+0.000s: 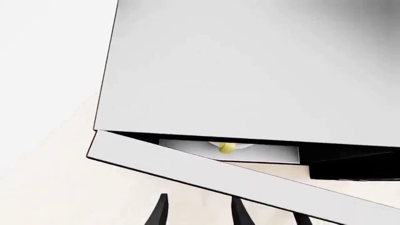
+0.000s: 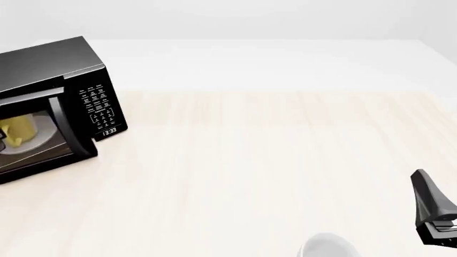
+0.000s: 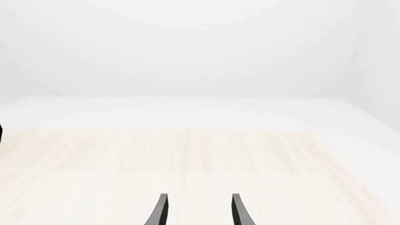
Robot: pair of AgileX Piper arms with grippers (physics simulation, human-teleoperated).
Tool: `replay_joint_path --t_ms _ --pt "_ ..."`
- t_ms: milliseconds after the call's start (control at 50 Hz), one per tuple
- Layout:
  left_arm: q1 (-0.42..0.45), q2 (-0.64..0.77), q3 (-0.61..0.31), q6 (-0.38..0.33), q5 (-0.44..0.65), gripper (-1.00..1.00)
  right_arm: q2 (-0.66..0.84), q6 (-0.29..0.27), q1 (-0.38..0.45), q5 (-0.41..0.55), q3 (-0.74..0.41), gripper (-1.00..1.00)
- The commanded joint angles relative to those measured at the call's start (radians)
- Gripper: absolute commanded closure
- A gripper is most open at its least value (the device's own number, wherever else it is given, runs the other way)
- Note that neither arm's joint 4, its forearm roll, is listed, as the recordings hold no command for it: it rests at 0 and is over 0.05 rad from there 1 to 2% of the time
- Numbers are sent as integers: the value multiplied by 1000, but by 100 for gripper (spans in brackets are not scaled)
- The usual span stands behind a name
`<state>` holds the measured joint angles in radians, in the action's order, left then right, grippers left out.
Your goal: Put the yellow and white mug in the microwave and close it.
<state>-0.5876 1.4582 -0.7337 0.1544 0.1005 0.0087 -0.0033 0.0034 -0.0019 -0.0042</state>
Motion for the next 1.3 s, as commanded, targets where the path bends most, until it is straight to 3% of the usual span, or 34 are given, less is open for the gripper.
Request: replay_joint_path --t_ms 20,460,840,1140,1300 --pt "11 13 -43 4 0 -100 0 -1 1 0 0 -100" --pt "-1 61 -82 -6 -22 -100 0 0 0 0 0 -100" --pt "-8 136 -124 29 -35 -100 0 0 0 0 0 -100" --pt "-7 122 -107 45 -35 -100 0 0 0 0 0 -100" --pt "-1 66 -54 26 -30 -100 0 0 0 0 0 -100"
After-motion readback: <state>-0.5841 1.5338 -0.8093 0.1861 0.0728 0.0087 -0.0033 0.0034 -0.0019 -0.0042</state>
